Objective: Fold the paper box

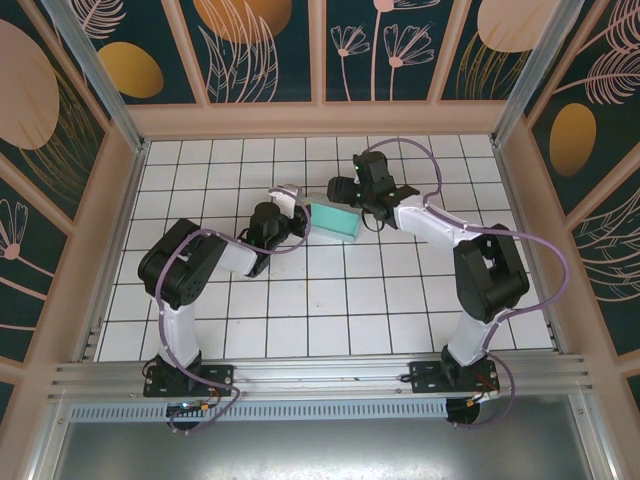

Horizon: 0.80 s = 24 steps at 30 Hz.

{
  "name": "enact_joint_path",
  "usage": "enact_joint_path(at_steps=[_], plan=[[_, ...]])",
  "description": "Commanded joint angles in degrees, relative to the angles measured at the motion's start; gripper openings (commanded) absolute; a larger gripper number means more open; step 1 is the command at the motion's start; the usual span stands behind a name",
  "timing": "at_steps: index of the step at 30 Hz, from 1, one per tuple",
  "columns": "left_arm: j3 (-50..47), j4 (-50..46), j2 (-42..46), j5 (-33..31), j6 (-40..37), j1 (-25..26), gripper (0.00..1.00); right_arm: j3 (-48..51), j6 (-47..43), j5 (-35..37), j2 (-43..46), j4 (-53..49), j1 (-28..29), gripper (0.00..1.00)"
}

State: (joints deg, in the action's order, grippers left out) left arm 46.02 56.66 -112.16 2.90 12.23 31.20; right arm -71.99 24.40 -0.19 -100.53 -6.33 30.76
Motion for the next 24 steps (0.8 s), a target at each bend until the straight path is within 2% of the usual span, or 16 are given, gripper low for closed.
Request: enact_joint_path(at_steps=[1,10,14,19,21,24], plan=[[-0.31,0.11,-0.4,0.5,-0.19,0.36,0.17,0.52,0.32,-0.83,-1.19,0.08,0.22,0.73],[-3.23,1.46,2.6,1.23,0.78,0.41,0.34,1.88,0.47,-1.39,-2.65,0.49,0.26,0.75],[-8.15,5.78,5.71,2.17,0.75,0.37,0.55,3.01,-0.32,-1.27,-2.67,1.37,0.26,0.75],[-16.79,11.98,10.81,2.91,0.42,0.28,0.83,4.46,-1.54,0.53,-3.27,1.55,0.26,0.81],[-18.49,12.34,13.19,4.82,0.91,0.32,0.89,4.9,-1.98,0.8,-3.46,1.36,0.26,0.83],[-19.72,12.61,16.59,8.46,2.32,0.34,0.91,5.28,-2.56,3.15,-4.14,0.93,0.26,0.84]])
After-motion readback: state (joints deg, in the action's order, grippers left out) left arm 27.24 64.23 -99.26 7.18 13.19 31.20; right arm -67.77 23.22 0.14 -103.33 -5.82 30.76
